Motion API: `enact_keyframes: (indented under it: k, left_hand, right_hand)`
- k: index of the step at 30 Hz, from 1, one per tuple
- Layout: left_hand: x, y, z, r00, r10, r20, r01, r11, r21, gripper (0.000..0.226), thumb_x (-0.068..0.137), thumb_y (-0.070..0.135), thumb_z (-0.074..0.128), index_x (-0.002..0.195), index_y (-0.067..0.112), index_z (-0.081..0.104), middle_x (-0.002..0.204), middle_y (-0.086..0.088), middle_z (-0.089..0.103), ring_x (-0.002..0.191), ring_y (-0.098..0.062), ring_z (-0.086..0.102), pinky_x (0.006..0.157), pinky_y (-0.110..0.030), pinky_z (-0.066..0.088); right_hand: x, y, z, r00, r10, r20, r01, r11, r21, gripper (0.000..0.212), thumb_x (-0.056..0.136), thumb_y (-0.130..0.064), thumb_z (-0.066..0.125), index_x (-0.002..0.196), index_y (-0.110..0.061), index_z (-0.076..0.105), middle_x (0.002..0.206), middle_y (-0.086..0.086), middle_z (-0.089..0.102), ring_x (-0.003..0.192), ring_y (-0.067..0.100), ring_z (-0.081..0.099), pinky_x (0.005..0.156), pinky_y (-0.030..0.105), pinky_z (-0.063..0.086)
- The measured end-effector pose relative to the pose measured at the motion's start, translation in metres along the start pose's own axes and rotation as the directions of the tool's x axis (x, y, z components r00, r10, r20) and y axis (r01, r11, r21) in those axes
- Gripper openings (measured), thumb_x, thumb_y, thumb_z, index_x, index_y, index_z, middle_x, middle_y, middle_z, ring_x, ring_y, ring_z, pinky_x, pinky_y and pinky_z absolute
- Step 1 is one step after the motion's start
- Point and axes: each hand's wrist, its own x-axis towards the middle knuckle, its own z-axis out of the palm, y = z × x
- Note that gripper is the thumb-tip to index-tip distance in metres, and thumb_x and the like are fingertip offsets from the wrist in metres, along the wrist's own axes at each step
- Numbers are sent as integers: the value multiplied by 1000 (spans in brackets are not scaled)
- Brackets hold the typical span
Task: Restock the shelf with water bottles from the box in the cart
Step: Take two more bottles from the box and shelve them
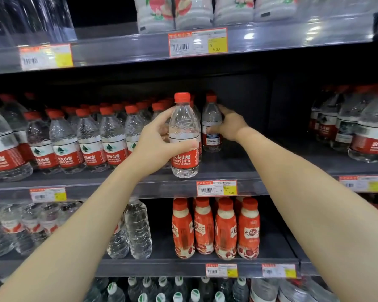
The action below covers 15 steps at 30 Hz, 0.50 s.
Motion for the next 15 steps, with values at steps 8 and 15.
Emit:
enact_keyframes:
  k: [8,15]
  left_hand:
    - [2,-13,-3,1000,2,-4,-2,1000,-13,77,79,22,95,129,65,54,119,25,75,108,0,73,79,-13,59]
    - [2,-11,0,1000,-10,12,10,1000,-24,81,76,28,95,142,52,55,120,23,75,108,-2,74,79,-17,61]
  right_hand:
    - [8,4,3,1000,13,7,-13,1000,6,99,78,-25,88,159,-26,32,154,4,49,138,26,50,114,36,42]
    - [-4,-1,6,986,151,66,-149,988,-36,106,76,-30,89,160,-20,25,146,7,56,131,30,56,108,44,49]
